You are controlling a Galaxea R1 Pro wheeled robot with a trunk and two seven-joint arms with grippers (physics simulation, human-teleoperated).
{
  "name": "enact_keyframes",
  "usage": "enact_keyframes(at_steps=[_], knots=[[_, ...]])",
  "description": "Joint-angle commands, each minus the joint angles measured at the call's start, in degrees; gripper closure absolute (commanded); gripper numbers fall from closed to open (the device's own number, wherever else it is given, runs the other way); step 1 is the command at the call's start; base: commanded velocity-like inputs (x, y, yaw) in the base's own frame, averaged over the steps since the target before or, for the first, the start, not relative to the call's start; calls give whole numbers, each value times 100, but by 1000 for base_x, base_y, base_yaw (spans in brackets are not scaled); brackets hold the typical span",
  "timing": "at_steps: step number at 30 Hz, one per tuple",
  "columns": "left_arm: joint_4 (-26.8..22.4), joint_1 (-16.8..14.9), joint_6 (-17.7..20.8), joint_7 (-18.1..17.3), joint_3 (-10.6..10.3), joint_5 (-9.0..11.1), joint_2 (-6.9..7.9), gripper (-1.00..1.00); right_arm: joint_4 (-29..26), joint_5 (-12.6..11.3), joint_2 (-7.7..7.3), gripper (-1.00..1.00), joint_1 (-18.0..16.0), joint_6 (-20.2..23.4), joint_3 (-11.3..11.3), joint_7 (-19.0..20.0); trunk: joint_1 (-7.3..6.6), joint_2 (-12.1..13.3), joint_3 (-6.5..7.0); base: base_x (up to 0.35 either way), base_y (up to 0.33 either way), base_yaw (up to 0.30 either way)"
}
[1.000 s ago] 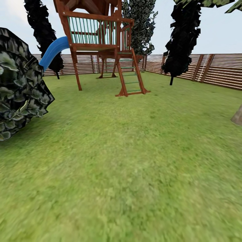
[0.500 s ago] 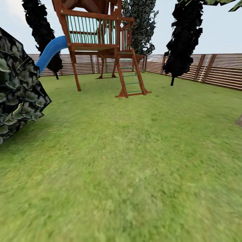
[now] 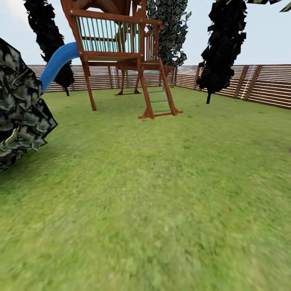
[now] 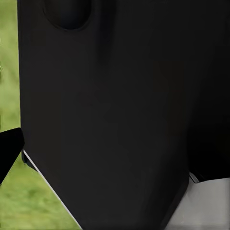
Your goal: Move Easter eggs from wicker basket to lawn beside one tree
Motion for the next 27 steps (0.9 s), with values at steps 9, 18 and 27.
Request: enact_keyframes(at_steps=[9,18,27], knots=[[1,-2,-12,-1,31,39,-2,-100,3,5,-4,-100,-3,-16,25,-2,3,-2,-5,339,0,0],[1,-2,-12,-1,26,39,-2,-100,4,5,-4,-100,-3,-16,25,-2,3,-2,-5,339,0,0],[1,-2,-12,-1,30,39,-2,-100,4,5,-4,-100,-3,-16,25,-2,3,-2,-5,339,0,0]])
